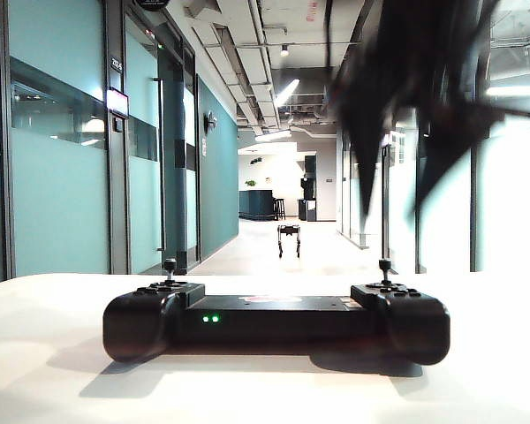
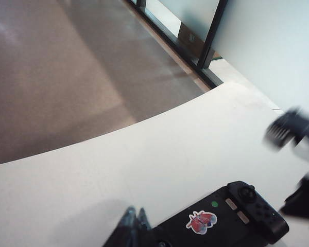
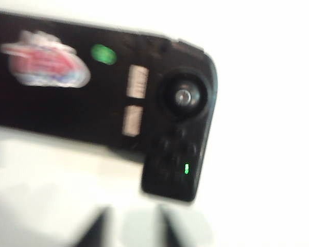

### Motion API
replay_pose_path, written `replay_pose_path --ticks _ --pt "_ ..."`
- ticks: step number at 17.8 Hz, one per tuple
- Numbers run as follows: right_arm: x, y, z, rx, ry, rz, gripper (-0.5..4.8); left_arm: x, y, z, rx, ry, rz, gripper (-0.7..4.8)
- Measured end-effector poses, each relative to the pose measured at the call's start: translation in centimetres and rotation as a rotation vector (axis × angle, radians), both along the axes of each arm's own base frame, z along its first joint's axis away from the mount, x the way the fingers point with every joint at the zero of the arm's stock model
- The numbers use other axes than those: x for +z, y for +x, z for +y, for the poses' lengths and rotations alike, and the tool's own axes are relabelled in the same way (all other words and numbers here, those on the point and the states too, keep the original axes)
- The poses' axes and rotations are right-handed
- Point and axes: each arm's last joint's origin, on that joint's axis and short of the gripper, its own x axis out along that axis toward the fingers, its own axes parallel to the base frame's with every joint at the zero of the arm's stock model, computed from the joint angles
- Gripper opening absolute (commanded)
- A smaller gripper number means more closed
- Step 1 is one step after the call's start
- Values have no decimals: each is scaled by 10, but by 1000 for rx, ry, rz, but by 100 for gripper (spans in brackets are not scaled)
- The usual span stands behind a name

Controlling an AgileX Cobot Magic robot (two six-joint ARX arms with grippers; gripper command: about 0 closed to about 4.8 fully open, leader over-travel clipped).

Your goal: Push the left joystick on the remote control sitting on the white table forward to make the robot dog walk in a straight line until it approaches the door.

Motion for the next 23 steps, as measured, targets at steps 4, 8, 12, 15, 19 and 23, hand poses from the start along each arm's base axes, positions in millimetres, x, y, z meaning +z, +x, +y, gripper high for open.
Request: replay_pose_path --ticks 4,8,12,15,19,23 --pt "46 -20 -17 31 85 -113 -7 -16 -12 6 15 9 6 -5" --pt "64 -32 -29 30 123 -183 -7 -31 -26 13 42 13 -5 -5" --pt "78 -46 -38 85 30 -335 -6 -48 -41 20 51 -17 -72 -5" --pt "84 -59 -43 159 -3 -605 -6 -69 -50 24 61 -48 -144 -5" --pt "60 -73 -50 222 133 -875 -6 -94 -55 27 69 -69 -192 -5" --pt "55 -71 -48 229 126 -866 -6 -101 -58 30 126 -80 -280 -5"
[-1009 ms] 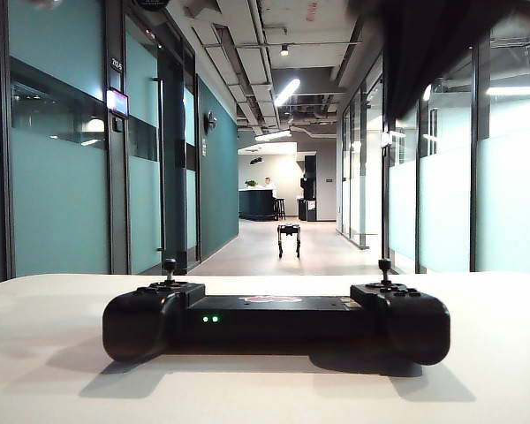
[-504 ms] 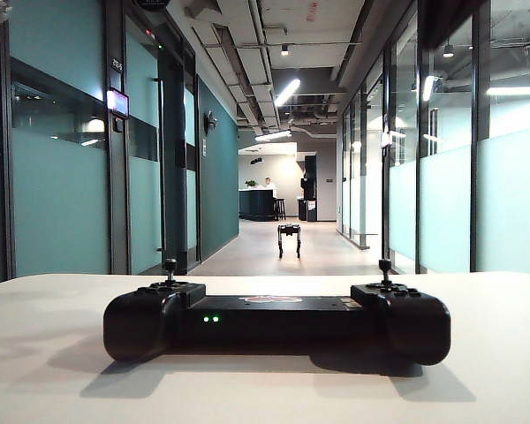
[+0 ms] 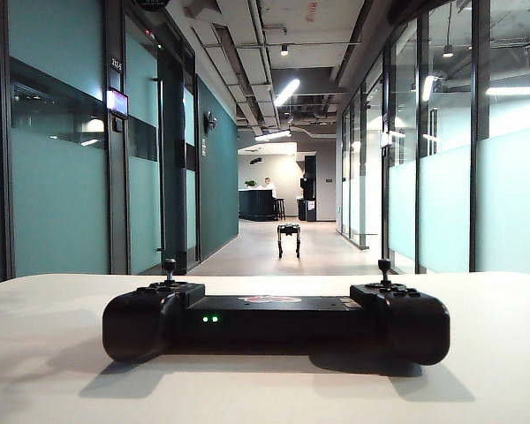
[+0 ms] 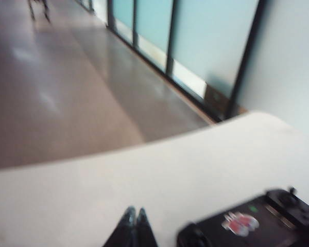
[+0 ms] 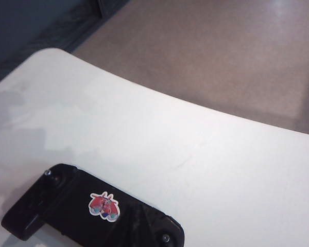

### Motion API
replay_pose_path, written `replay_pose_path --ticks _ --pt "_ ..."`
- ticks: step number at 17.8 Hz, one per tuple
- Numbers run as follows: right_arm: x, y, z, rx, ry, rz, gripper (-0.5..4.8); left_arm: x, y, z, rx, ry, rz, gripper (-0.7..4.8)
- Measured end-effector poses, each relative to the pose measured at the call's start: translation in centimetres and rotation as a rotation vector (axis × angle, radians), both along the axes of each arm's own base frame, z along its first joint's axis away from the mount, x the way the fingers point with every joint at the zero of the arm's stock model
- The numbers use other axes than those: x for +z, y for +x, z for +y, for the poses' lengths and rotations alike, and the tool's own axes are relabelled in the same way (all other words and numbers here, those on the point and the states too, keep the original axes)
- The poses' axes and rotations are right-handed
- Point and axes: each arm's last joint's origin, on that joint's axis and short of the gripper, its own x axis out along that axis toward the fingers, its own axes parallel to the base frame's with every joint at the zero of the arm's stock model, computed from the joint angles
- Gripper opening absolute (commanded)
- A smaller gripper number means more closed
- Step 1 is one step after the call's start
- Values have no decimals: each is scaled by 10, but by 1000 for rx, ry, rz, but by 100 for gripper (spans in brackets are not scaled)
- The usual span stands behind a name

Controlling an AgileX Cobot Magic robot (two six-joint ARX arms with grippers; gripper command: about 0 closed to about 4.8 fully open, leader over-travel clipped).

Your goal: Push the left joystick on the remote control sitting on the white table forward to make the robot dog walk in a straight line until it approaches the door.

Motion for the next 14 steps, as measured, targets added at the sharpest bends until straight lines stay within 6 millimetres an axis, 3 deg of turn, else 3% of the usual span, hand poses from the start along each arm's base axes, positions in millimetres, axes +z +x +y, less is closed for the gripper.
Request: replay_pose_path --ticks 10,14 --pt "0 0 0 0 0 0 -6 3 -7 6 56 -41 -110 -5" --pt "0 0 0 0 0 0 -6 -11 -8 22 222 -43 -150 -5"
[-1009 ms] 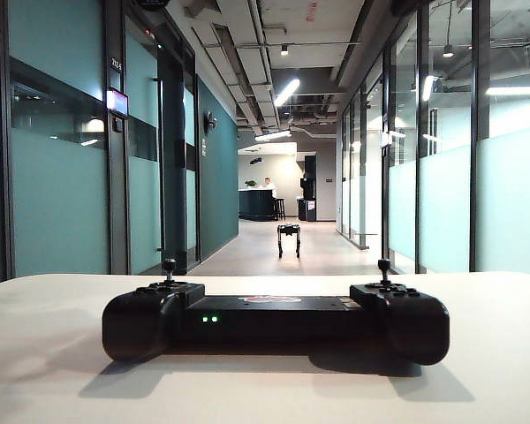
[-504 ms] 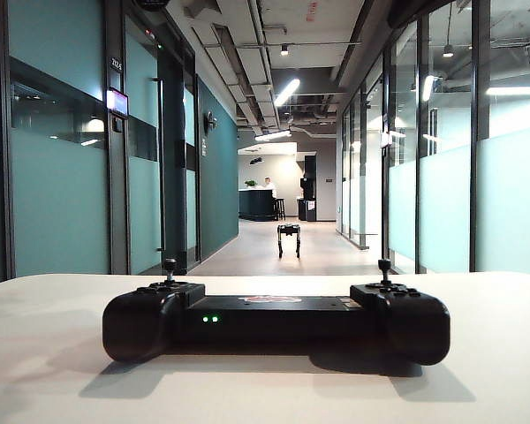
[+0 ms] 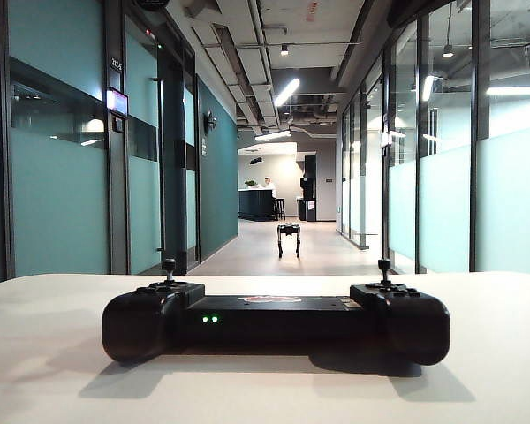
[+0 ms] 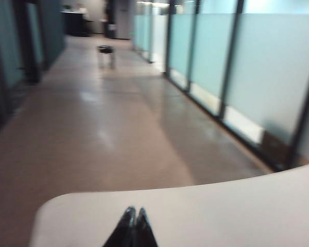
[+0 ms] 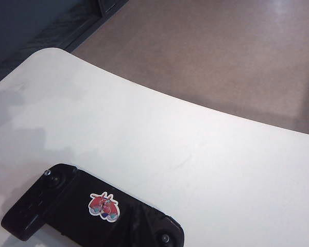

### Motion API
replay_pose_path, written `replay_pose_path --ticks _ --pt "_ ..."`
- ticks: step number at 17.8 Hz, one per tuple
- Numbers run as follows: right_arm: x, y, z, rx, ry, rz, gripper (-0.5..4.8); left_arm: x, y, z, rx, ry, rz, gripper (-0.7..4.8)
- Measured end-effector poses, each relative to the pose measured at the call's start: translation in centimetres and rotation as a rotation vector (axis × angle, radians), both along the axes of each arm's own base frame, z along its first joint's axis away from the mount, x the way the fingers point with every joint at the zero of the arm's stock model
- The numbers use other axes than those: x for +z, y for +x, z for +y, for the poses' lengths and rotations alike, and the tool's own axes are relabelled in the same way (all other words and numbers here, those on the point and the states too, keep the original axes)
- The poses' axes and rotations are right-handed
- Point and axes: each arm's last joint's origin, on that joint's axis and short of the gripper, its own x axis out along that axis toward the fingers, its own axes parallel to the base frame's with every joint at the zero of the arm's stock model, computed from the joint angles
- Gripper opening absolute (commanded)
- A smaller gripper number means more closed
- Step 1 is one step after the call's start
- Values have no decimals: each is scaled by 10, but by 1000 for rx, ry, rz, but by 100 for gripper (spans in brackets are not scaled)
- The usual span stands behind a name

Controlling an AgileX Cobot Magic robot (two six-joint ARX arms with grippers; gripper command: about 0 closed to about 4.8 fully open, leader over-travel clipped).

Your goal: Push the left joystick on the remote control sitting on the white table forward to make the robot dog walk in a straight line until it approaches the door.

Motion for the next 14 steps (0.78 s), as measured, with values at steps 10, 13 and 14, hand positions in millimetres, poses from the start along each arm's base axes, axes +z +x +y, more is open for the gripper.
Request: replay_pose_path --ticks 10,13,14 --pt "0 0 0 0 -4 4 -6 -40 14 15 129 9 15 -5" --pt "0 0 0 0 -4 4 -5 -53 18 16 162 7 25 -5" --pt "0 0 0 0 -4 4 -6 -58 19 16 172 12 46 -5"
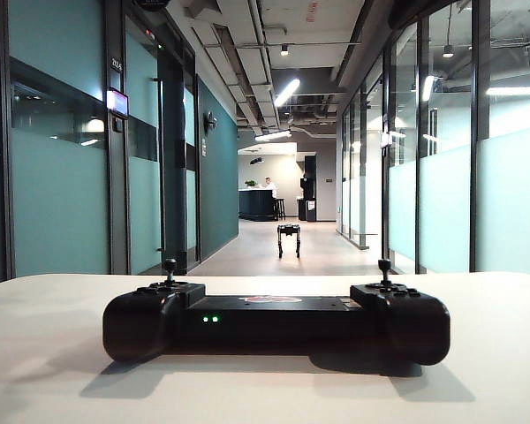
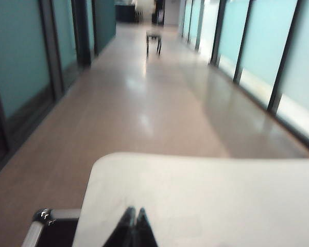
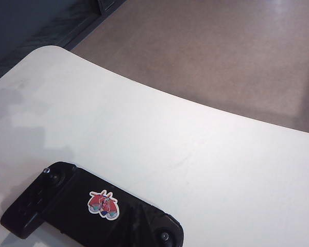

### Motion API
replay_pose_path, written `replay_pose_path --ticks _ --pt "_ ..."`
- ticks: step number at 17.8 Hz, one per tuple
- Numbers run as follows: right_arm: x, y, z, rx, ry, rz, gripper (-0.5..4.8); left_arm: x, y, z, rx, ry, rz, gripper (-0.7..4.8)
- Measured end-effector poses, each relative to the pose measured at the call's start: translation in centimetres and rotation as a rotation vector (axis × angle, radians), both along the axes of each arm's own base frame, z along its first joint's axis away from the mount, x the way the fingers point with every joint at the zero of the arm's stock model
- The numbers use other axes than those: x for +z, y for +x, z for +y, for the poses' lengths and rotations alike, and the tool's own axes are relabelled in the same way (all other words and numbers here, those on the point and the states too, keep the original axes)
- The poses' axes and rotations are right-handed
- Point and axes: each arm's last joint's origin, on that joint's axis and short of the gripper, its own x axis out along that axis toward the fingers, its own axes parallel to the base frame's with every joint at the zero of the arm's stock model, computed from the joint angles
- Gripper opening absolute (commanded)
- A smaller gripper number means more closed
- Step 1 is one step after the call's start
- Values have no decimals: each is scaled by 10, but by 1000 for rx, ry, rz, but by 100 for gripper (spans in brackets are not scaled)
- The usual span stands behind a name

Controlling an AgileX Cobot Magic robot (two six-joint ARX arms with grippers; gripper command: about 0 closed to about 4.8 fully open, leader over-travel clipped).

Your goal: Push the left joystick on the remote control sitting on the white table forward to make the robot dog walk in a straight line until it approaches the door.

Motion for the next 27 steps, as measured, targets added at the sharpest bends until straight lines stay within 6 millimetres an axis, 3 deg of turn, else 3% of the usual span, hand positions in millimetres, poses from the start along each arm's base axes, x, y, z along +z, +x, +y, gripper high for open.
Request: replay_pose_path --ticks 27 --pt "0 0 0 0 0 0 -6 -2 0 0 -16 26 18 -5"
